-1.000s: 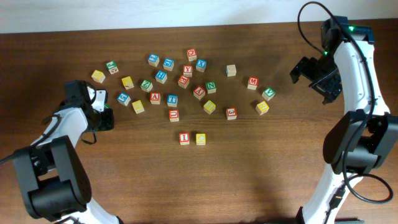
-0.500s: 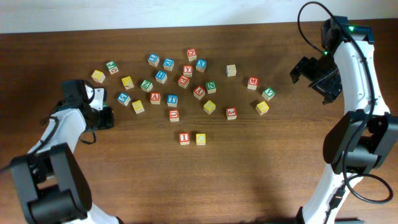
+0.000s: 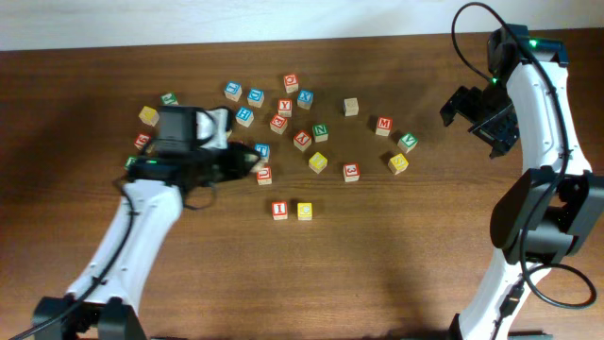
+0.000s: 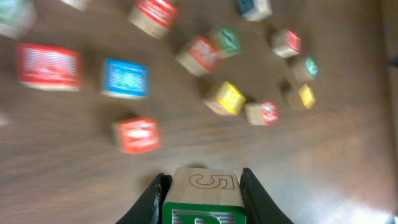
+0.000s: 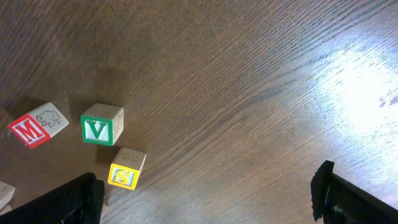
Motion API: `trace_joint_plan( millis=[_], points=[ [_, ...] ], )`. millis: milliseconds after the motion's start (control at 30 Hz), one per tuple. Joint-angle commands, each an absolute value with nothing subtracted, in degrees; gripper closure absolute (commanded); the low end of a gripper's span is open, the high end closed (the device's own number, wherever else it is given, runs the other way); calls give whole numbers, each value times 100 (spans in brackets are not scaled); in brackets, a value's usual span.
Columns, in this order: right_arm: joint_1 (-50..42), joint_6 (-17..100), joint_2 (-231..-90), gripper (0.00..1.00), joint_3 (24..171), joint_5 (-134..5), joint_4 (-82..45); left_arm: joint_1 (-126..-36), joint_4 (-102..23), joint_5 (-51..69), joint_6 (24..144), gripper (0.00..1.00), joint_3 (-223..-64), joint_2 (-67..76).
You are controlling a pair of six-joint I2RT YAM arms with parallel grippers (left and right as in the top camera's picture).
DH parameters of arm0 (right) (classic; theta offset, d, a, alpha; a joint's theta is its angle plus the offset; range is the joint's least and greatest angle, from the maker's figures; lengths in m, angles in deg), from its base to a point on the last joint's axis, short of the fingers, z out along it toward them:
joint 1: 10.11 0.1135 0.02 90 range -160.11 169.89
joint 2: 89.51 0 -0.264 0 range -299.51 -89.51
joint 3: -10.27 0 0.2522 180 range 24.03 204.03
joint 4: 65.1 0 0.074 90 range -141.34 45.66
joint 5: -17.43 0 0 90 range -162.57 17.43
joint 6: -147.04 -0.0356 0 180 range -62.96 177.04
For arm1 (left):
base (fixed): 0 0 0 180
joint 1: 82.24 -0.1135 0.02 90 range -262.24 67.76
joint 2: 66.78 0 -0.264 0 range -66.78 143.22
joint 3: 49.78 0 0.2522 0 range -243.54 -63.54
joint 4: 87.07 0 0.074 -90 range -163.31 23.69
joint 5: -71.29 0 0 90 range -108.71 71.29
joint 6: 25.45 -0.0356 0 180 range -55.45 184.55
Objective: Spell out ICRA
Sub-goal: 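Carry the R block right toward the front-center row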
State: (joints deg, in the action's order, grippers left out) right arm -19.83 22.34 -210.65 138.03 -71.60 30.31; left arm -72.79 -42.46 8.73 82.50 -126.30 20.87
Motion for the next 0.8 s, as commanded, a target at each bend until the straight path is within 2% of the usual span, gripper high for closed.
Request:
trace_joint_plan(
  millis=[0, 100, 200, 400, 767],
  points=[
    [-1961, 2228, -21098, 2, 13836, -7156, 3029, -6302, -4246, -117, 9450, 77, -12625, 1998],
    [-1961, 2228, -21096, 2, 13836, -7156, 3029, -5594, -4272, -817, 9850, 77, -12625, 2000],
    [-1961, 2228, -21098, 2, 13838, -7156, 3029, -5220, -4305, -957, 9890, 79, -12625, 2000],
    [-1961, 2228, -21096, 2, 13838, -7156, 3029, -4923, -4368, -954, 10252, 75, -12625, 2000],
    [-1961, 2228, -21096, 2, 13836, -7156, 3029, -4114, -4991, -1263, 10445, 78, -12625, 2277]
  ],
)
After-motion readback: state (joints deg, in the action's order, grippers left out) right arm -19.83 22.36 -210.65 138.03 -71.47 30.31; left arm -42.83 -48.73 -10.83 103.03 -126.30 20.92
